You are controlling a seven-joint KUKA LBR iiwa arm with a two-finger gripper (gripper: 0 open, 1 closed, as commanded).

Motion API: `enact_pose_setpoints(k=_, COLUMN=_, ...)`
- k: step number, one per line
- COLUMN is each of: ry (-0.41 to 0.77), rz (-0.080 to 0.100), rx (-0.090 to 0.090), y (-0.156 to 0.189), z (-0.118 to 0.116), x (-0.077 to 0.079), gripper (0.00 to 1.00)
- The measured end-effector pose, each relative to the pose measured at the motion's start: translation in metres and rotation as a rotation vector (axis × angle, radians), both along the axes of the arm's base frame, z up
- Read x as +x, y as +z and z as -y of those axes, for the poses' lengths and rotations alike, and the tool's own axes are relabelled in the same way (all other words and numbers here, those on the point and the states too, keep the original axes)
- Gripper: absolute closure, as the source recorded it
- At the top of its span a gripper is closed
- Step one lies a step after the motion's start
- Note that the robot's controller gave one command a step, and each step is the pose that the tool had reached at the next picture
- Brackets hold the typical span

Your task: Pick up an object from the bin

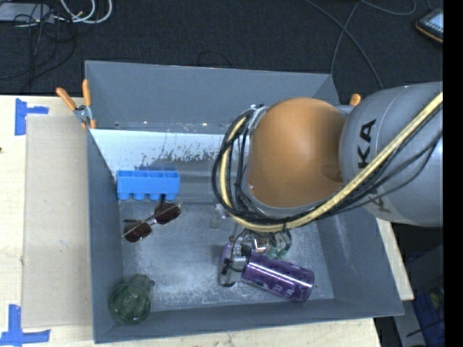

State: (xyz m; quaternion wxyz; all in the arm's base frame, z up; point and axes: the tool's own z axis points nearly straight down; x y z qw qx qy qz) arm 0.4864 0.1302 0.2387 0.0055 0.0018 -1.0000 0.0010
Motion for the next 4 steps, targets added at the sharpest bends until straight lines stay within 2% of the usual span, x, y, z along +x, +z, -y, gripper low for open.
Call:
enact_pose_setpoints(k=1, ry=-0.006, rz=0.008, rx=0.002, y=0.004, z=0.001, x=0.002, gripper=0.00)
enact_pose_setpoints(k=2, ry=0.011, rz=0.011, rx=0.002, y=-0.079, z=0.041, x=0.014, gripper=0.00)
enact_pose_setpoints(k=3, ry=0.156, rz=0.015, rx=0.004, y=-0.081, z=0.090, x=-0.006, gripper=0.00)
enact_pose_setpoints(k=4, ry=-0.112, rz=0.007, rx=0.002, y=-0.108, z=0.129, x=0.000, gripper=0.00)
